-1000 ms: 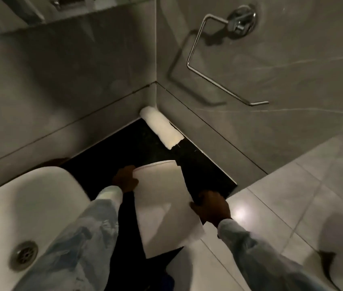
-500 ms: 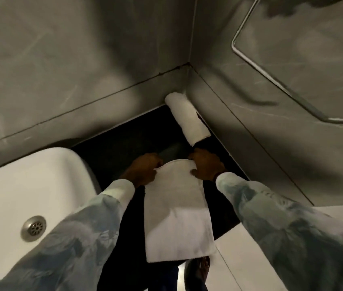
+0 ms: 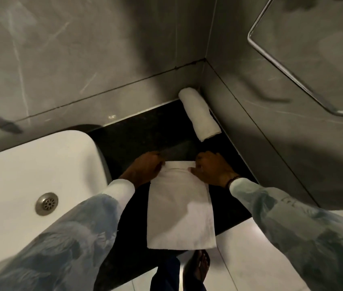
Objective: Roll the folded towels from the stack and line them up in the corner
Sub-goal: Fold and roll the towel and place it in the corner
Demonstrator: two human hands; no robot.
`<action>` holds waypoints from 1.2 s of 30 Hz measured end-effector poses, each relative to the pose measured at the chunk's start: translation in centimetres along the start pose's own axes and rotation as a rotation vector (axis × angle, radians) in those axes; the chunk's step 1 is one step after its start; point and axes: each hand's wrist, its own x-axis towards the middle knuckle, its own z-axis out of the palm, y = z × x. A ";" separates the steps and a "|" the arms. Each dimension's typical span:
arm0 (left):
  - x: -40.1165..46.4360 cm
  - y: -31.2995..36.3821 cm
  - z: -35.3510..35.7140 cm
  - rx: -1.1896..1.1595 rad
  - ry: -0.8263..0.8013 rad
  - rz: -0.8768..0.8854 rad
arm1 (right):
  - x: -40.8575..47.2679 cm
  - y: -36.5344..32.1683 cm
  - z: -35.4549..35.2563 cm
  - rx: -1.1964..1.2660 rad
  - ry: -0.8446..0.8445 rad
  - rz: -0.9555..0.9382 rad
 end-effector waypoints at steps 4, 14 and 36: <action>1.7 0.0 -0.1 -0.034 -0.077 -0.078 | 1.8 -0.1 -0.8 0.173 -0.040 0.112; 0.0 0.9 2.0 0.241 -0.010 0.049 | 0.8 -1.7 0.4 0.013 0.019 -0.078; -1.6 1.3 1.5 -0.010 -0.113 -0.030 | -2.3 -3.5 1.0 0.028 -0.017 -0.145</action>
